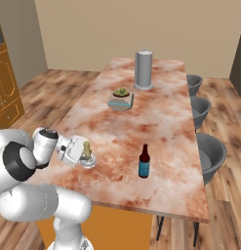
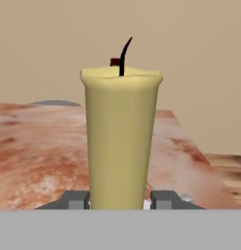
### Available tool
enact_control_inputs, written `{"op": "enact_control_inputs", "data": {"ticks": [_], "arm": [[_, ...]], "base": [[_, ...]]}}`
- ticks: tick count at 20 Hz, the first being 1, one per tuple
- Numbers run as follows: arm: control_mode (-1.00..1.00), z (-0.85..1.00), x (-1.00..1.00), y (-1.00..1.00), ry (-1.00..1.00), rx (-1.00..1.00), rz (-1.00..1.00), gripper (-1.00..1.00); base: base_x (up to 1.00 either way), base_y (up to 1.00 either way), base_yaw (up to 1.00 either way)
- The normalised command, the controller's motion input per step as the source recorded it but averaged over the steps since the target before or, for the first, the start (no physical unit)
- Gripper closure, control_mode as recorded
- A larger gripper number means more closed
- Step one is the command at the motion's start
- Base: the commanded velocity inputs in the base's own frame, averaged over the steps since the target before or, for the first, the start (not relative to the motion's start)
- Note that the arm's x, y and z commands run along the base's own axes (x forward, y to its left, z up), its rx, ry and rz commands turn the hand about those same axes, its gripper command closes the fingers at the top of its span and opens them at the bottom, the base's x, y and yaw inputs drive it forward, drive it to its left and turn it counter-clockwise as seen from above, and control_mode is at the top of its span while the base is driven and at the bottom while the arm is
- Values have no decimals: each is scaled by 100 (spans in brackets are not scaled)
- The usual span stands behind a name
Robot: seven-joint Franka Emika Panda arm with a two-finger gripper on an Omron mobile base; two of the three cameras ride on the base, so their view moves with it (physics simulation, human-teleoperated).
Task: Get the candle and the beer from the cabinet and move them to the dining counter.
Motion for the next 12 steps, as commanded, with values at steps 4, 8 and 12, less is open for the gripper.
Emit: {"op": "enact_control_inputs", "data": {"ticks": [4, 8, 12], "arm": [[-100, -20, 10, -10, 1, 0, 1, 100], [-100, -27, 2, -4, 0, 0, 0, 100], [-100, -27, 2, -8, 2, 1, 0, 100]], "base": [[0, 0, 0], [0, 0, 0], [0, 0, 0]]}}
